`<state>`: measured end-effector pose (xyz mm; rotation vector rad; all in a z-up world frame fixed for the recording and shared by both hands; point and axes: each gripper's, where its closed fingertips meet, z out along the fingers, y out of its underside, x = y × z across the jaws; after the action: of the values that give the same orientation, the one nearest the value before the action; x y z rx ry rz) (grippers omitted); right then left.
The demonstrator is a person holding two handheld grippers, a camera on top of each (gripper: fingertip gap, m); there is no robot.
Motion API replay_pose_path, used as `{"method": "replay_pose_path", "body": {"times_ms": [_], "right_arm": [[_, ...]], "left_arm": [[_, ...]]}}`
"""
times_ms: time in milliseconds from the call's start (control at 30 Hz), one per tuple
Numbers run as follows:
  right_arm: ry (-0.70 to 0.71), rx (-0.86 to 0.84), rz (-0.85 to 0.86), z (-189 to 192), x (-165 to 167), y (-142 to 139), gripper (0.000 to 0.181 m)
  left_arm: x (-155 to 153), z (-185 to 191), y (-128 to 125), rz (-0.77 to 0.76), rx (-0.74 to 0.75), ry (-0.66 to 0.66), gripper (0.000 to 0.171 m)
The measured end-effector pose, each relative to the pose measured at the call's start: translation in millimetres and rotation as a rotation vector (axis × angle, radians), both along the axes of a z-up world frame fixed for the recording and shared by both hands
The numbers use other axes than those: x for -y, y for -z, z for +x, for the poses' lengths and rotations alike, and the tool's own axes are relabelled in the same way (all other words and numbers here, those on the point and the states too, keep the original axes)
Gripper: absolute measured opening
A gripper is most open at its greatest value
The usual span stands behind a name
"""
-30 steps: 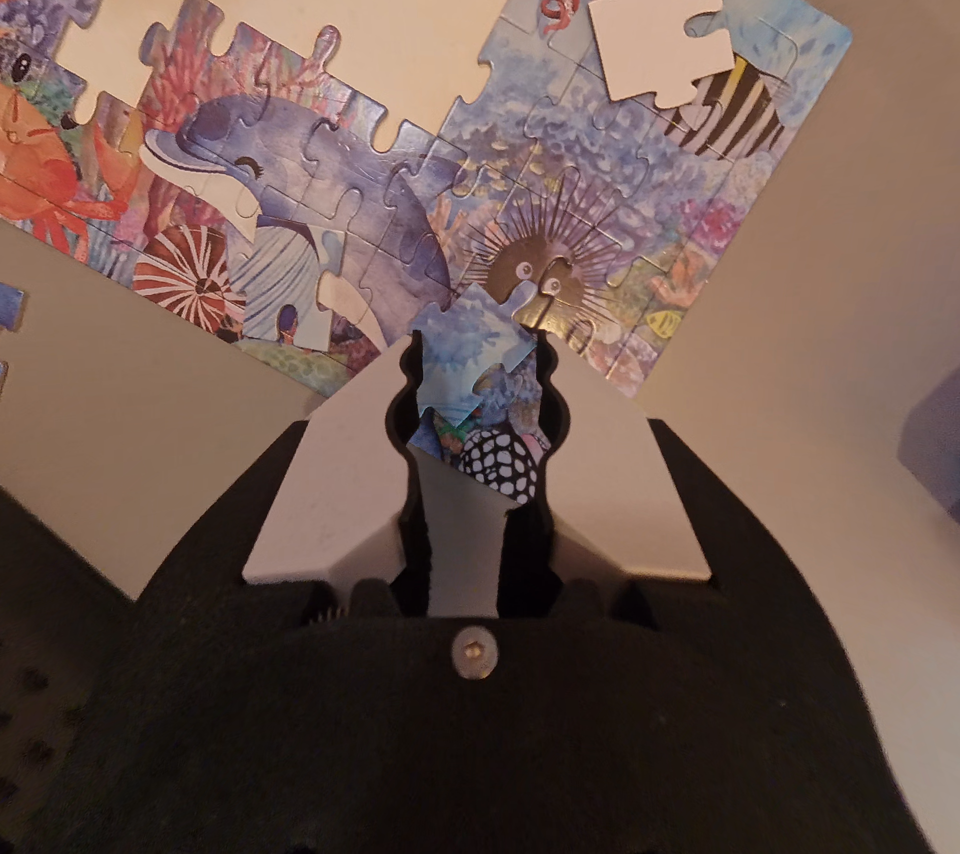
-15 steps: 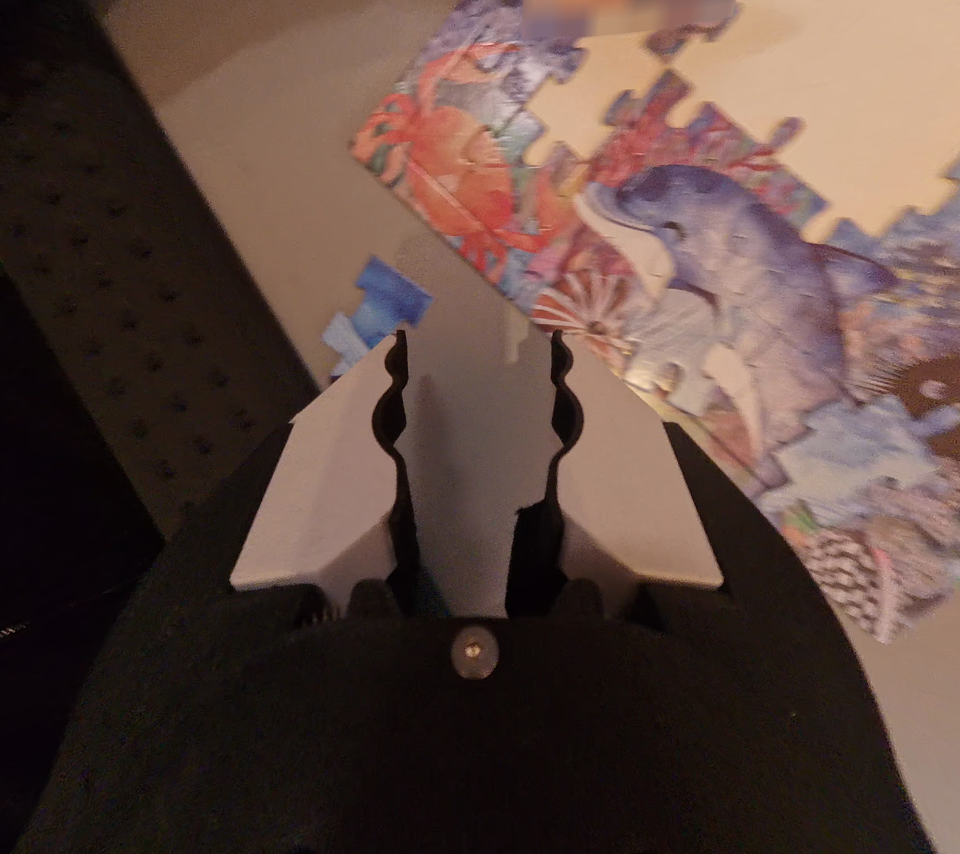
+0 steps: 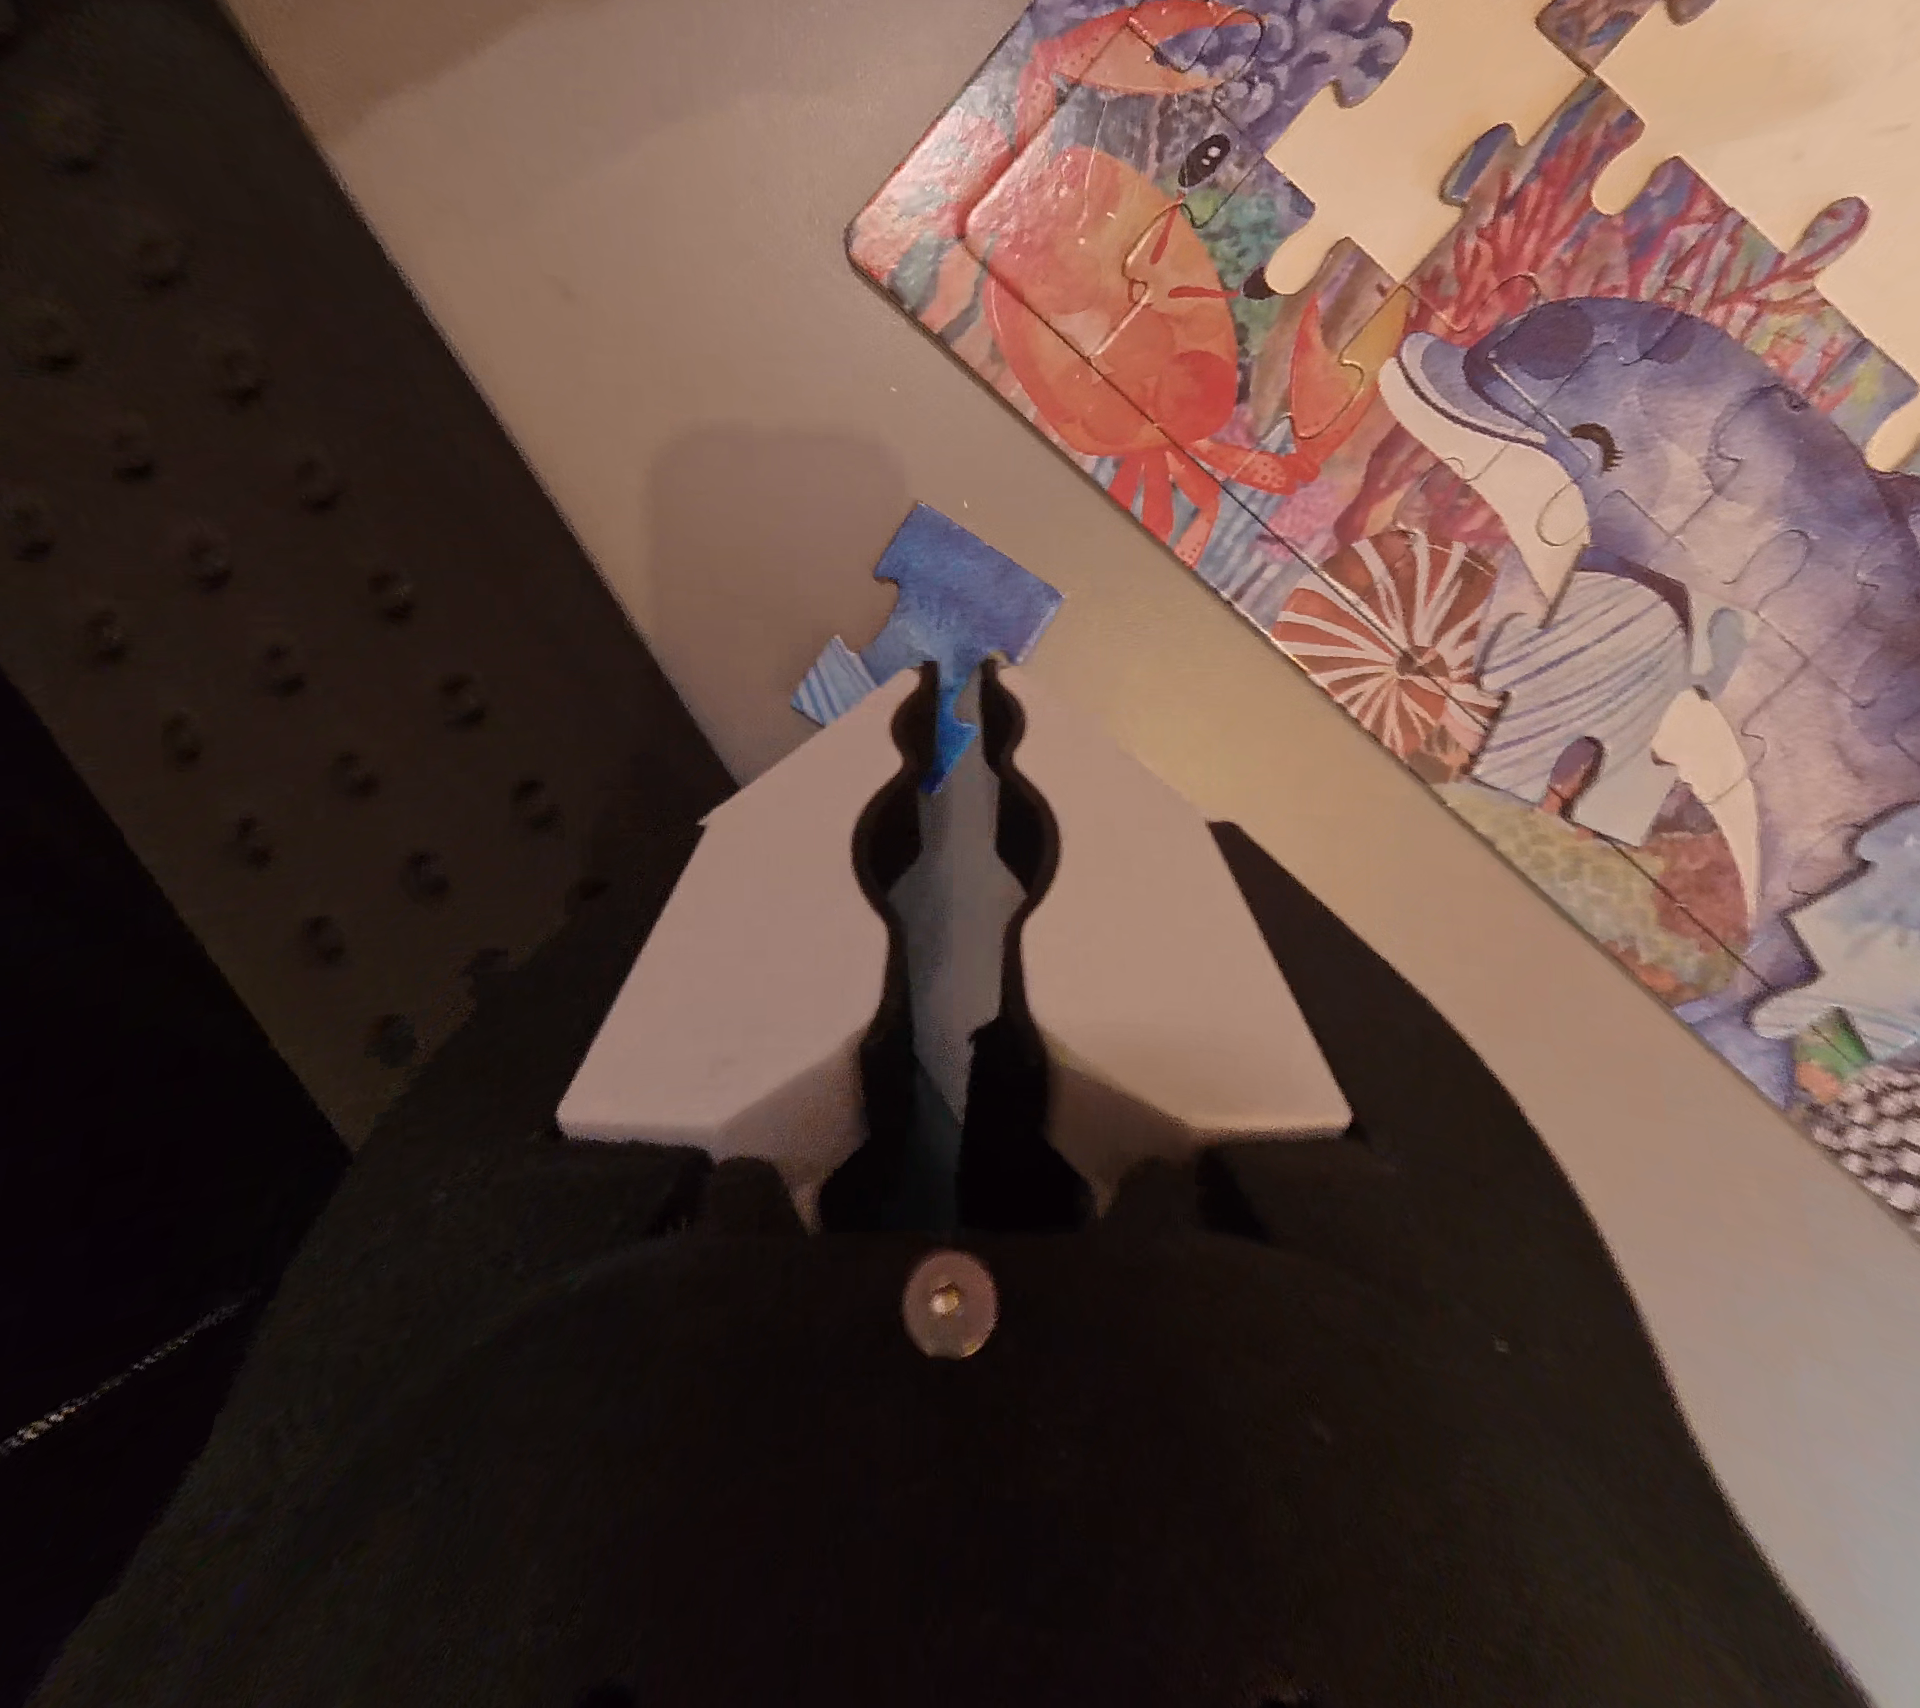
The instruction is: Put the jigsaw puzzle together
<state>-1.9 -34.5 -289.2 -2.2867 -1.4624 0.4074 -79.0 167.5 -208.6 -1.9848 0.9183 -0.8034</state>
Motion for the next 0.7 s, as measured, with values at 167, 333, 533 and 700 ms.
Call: {"method": "replay_pose_path", "body": {"times_ms": [167, 333, 533, 700], "right_arm": [[0.045, -0.043, -0.035, 2.1, -1.3, -6.8, 0.038], [0.026, -0.014, -0.047, -2.9, 8.5, -6.3, 0.059], [0.068, 0.060, -0.008, -0.6, 9.8, 3.0, 0.037], [0.056, 0.051, -0.008, 2.4, 10.0, 2.7, 0.027]], "left_arm": [[0.9, -0.5, -4.5, 0.008, 0.011, 0.001, 0.013], [0.6, -1.9, -5.1, 0.008, 0.012, -0.002, 0.013], [-0.2, -2.7, -4.3, 0.007, 0.006, -0.006, 0.013], [0.4, -2.0, -4.2, 0.008, 0.003, -0.003, 0.014]]}}
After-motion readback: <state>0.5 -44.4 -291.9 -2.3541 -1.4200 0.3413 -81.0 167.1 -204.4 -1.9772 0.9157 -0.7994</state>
